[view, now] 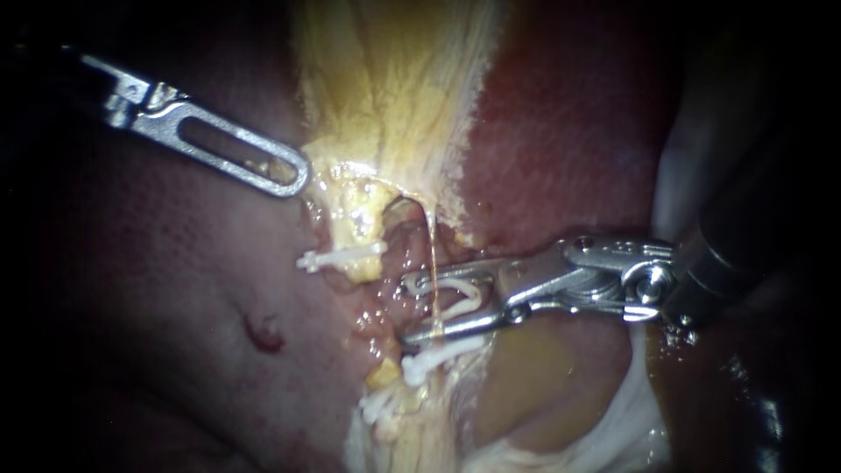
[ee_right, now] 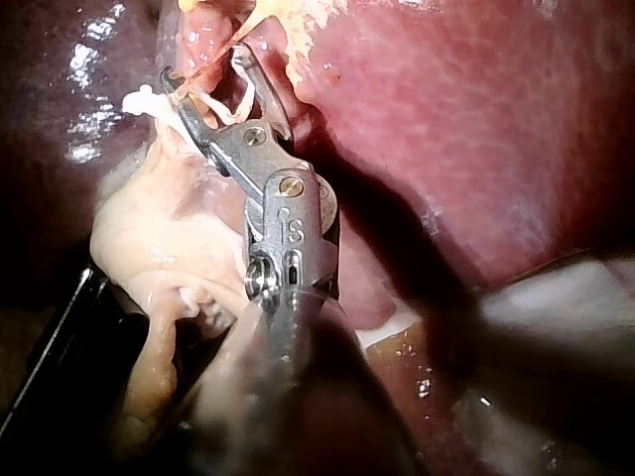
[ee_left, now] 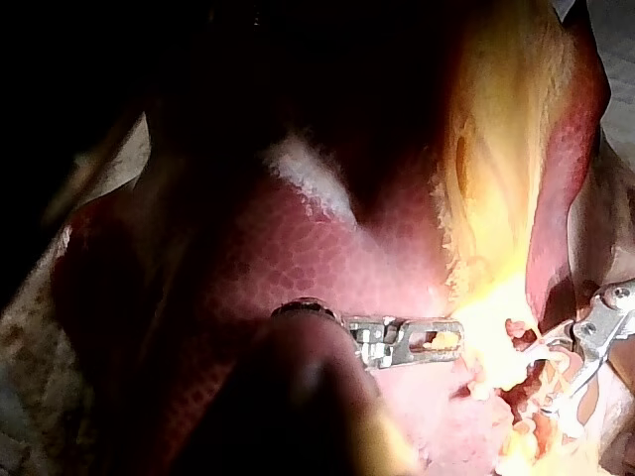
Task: Clipping second clip right tube
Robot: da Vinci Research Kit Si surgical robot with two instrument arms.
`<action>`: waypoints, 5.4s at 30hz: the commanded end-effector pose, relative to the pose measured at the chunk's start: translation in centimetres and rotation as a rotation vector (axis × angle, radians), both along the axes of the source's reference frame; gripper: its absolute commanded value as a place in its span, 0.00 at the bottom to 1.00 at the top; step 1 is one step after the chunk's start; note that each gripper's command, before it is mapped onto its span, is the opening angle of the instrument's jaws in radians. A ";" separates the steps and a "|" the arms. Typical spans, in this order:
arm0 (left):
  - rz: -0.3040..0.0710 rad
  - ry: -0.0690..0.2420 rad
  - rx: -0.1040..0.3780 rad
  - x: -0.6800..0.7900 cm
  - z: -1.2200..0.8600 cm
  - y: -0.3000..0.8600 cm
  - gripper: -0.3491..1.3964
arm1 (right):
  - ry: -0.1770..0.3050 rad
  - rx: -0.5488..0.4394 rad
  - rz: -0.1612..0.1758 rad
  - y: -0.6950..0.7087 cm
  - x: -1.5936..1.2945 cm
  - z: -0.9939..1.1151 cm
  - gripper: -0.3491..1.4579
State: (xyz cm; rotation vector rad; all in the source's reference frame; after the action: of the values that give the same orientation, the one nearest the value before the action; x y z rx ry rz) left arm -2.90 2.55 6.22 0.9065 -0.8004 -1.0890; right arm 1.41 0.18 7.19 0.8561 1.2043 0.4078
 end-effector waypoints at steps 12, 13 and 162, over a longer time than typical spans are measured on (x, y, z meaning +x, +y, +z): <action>0.000 0.000 0.000 0.00 0.00 0.00 0.00 | 0.001 -0.001 -0.002 0.03 0.00 0.07 0.39; 0.000 0.000 0.000 0.00 0.00 0.00 0.00 | 0.000 -0.002 -0.001 0.04 -0.01 0.09 0.39; 0.000 0.000 0.001 0.01 -0.01 0.00 0.00 | 0.064 0.181 0.041 -0.16 0.04 -0.01 0.47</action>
State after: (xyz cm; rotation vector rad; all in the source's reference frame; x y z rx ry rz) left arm -2.88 2.55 6.21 0.9068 -0.8001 -1.0896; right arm 1.44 0.04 7.12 1.0153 1.2657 0.5365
